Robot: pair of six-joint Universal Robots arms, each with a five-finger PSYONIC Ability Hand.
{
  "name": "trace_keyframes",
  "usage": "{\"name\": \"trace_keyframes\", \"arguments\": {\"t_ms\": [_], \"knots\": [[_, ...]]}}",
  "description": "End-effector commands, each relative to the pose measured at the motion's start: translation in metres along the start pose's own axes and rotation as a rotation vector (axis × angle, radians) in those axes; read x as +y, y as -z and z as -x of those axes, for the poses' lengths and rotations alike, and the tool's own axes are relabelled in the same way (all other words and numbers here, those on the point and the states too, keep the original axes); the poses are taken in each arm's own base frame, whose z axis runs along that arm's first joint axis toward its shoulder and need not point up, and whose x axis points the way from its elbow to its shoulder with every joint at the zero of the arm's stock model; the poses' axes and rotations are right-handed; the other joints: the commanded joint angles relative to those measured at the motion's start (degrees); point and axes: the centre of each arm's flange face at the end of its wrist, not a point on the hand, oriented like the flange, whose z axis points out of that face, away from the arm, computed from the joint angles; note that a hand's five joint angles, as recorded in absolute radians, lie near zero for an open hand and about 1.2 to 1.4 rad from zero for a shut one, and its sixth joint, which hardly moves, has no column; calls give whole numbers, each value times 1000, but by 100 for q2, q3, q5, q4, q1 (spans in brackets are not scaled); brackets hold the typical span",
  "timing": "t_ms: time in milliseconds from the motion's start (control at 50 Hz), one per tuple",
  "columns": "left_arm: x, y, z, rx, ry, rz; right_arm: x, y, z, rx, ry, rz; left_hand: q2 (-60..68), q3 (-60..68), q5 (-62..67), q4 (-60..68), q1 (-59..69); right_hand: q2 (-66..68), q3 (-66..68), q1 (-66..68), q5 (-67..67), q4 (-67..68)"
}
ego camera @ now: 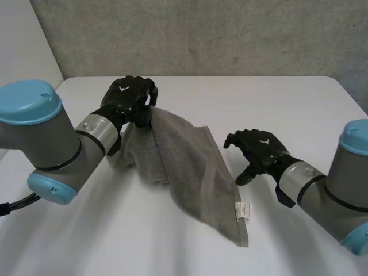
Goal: Fold the towel.
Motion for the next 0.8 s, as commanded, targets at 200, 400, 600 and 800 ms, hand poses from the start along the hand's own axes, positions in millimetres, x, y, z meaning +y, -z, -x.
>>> {"name": "trace_keyframes", "arguments": {"t_ms": [200,400,600,800], "knots": [[-9,4,-4,11,7,-20,36,-51,34,-101,-106,105,-1026,-1227,-2035,-1054,-839,-17,-19,42,136,-3],[-17,15,-28,71,6,-21,23,-52,29,82,-41,81,-1026,-1227,-2035,-1054,-839,5175,5172,5234,5327,5189],[10,56,-81,200,14,139,-22,-1,8,-10,248,97,-1026,-1227,-2035,-1054,-839,5175,5172,5234,5327,5189],[27,109,-139,375,9,342,-18,48,-30,-88,494,413,-1026,-1227,-2035,-1054,-839,5175,5172,5234,5327,5189]]}}
